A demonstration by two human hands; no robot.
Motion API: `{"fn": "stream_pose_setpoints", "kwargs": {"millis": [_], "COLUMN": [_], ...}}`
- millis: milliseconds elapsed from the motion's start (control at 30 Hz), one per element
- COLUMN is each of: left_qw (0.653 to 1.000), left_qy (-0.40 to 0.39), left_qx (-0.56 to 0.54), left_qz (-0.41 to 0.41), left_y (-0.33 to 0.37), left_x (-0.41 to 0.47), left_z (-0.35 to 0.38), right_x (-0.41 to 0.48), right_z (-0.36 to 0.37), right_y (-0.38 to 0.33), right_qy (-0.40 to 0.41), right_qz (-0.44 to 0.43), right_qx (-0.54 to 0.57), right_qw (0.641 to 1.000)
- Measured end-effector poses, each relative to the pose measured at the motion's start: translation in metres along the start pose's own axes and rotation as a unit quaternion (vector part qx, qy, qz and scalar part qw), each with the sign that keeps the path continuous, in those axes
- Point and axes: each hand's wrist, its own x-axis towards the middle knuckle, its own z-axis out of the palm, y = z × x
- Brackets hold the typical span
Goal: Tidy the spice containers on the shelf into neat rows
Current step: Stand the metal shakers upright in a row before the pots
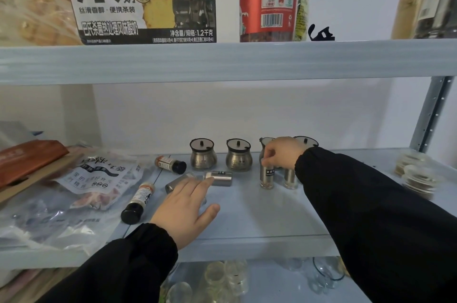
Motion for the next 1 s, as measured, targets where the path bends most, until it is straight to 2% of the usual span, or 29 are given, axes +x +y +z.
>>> {"fn": "stream_pose_setpoints", "kwargs": {"millis": [233,367,500,633,733,1000], "left_qw": [1.000,1.000,0.999,0.999,0.999,0.999], "left_qy": [0.019,0.028,0.037,0.045,0.039,0.034], "left_qx": [0.000,-0.002,0.008,0.015,0.022,0.012], "left_qz": [0.008,0.009,0.006,0.002,-0.001,-0.017], "left_y": [-0.001,-0.010,-0.019,-0.025,-0.032,-0.047], "left_x": [-0.003,-0.006,-0.011,-0.021,-0.029,-0.038], "left_z": [-0.006,-0.010,-0.017,-0.025,-0.029,-0.026], "right_x": [-0.002,0.002,0.012,0.024,0.032,0.042], "right_z": [-0.001,0.003,0.027,0.060,0.076,0.070], "right_y": [-0.003,-0.033,-0.073,-0.087,-0.084,-0.085], "right_qy": [0.003,0.108,0.041,-0.053,-0.065,-0.080], "right_qz": [0.014,-0.044,-0.100,-0.070,-0.041,-0.071], "right_qx": [0.022,0.035,0.025,-0.004,0.018,-0.022], "right_qw": [1.000,0.993,0.994,0.996,0.997,0.994]}}
